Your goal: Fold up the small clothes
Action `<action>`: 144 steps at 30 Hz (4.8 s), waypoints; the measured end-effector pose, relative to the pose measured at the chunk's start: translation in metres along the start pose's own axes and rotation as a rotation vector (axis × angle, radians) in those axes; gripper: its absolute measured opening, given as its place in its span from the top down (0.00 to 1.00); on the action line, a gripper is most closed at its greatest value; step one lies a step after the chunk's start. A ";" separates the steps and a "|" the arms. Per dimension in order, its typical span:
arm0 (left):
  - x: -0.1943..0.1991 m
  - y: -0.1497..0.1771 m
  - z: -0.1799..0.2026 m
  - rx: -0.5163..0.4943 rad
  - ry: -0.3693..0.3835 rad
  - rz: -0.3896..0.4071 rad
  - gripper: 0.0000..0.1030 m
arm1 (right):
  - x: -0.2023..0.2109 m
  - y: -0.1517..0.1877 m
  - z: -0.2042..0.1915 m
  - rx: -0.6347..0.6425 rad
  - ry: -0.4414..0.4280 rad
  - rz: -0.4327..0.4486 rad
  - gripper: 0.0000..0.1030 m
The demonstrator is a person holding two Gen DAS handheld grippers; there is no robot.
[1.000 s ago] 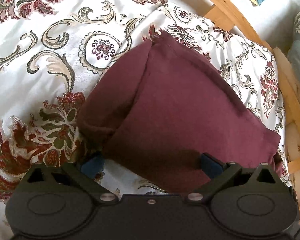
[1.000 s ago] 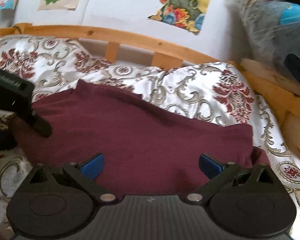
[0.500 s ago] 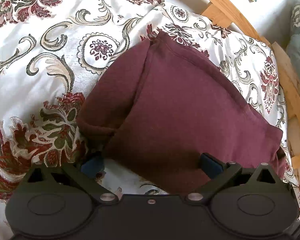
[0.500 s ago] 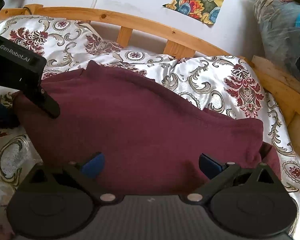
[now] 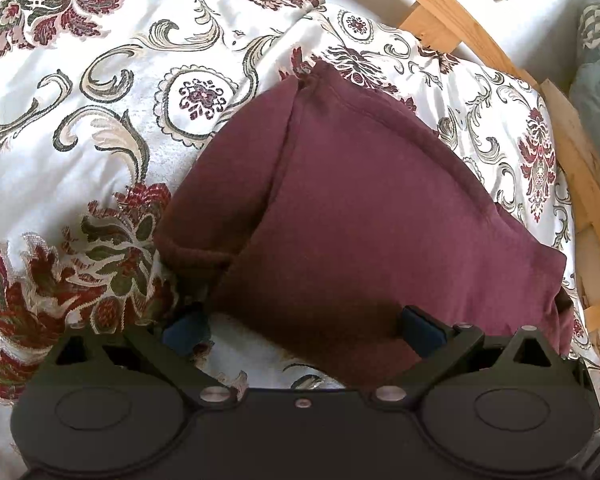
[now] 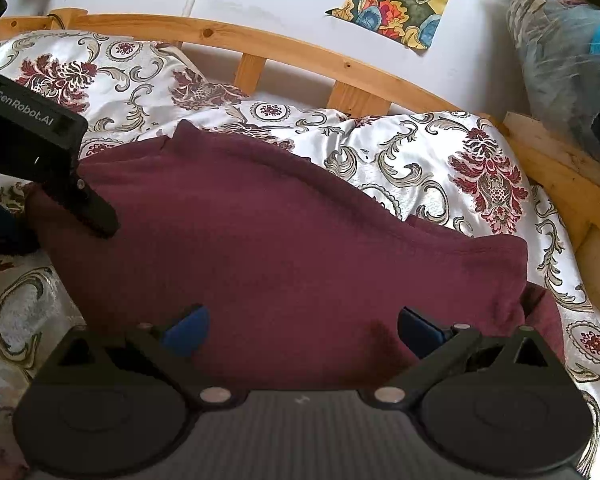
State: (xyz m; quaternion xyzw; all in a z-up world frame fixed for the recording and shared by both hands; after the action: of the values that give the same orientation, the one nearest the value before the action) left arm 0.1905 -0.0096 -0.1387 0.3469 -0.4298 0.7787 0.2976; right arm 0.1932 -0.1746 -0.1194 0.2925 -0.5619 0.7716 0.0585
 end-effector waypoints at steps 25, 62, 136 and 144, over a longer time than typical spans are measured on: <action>-0.004 -0.021 -0.028 0.317 -0.003 -0.053 0.27 | 0.000 0.001 -0.001 0.000 0.001 0.000 0.00; 0.061 0.028 0.213 -0.999 0.028 0.282 0.79 | 0.048 0.027 0.186 -0.247 0.377 -0.071 0.00; 0.006 -0.070 0.226 -0.406 0.425 0.010 0.02 | -0.003 0.016 0.149 -0.844 -0.522 0.171 0.00; 0.034 -0.063 0.134 -0.405 0.302 0.039 0.01 | -0.014 0.016 0.153 -0.863 -0.554 0.142 0.00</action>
State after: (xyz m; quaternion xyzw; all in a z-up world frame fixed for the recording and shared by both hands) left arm 0.2565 -0.0931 -0.0299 0.1516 -0.5344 0.7253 0.4067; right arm 0.2566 -0.3154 -0.1099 0.3963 -0.8419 0.3650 -0.0296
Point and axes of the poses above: each gripper's, at about its wrist camera, not at the fingertips, and x roughly against the way its jaws point, z to its right, y to its underside, the point moved 8 cm from there along -x, roughly the way its jaws point, and after that the axes turned 7 degrees about -y, right-handed, at the moved point
